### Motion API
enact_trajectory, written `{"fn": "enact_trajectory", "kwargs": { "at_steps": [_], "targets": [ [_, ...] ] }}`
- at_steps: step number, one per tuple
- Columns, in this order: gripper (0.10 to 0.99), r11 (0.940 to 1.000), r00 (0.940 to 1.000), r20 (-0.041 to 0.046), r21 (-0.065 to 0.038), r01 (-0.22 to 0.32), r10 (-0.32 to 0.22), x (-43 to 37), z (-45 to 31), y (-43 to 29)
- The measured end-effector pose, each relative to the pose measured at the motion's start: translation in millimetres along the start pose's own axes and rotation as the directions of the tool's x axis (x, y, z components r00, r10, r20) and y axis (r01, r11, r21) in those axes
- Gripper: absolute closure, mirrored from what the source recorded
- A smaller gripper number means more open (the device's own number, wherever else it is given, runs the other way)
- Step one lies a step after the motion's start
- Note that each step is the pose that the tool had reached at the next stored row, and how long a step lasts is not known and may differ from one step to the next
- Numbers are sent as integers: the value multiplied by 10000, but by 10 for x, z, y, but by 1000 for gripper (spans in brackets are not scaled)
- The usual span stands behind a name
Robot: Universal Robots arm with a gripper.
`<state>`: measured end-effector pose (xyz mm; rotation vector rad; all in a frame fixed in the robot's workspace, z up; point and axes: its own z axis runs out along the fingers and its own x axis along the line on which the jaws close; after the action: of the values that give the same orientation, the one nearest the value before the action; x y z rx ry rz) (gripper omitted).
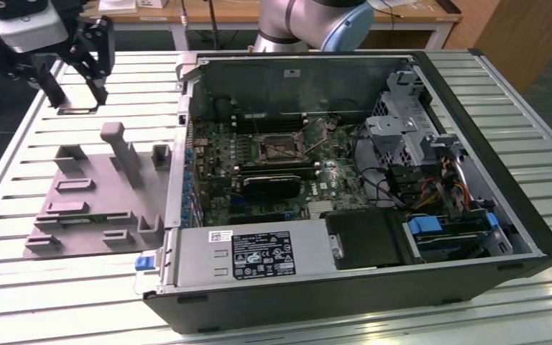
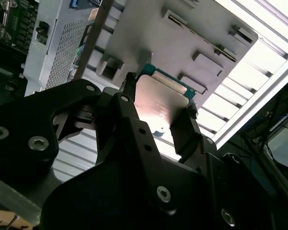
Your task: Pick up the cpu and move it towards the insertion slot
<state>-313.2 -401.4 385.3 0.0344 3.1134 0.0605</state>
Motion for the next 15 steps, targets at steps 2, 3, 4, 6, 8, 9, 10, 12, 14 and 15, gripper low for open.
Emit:
{"fn": "enact_trajectory", "kwargs": {
  "at_steps": [2, 3, 4, 6, 8, 9, 10, 12, 14, 15],
  "targets": [
    [549, 10000, 10000, -16, 1, 0, 0, -81, 2, 2],
    [549, 10000, 10000, -25, 2, 0, 0, -123, 2, 3],
    [549, 10000, 10000, -33, 2, 0, 0, -163, 4, 3],
    [549, 10000, 10000, -48, 2, -2, 2, -234, 6, 5],
    [549, 10000, 10000, -65, 2, -2, 2, -302, 8, 7],
    [549, 10000, 10000, -73, 2, -2, 2, -337, 9, 7],
    [549, 10000, 10000, -82, 2, -2, 2, -376, 10, 8],
    [549, 10000, 9999, -101, 3, -3, 3, -450, 12, 10],
    [549, 10000, 9999, -121, 4, -4, 4, -527, 14, 11],
    [549, 10000, 9999, -131, 4, -4, 4, -567, 15, 12]
  ]
}}
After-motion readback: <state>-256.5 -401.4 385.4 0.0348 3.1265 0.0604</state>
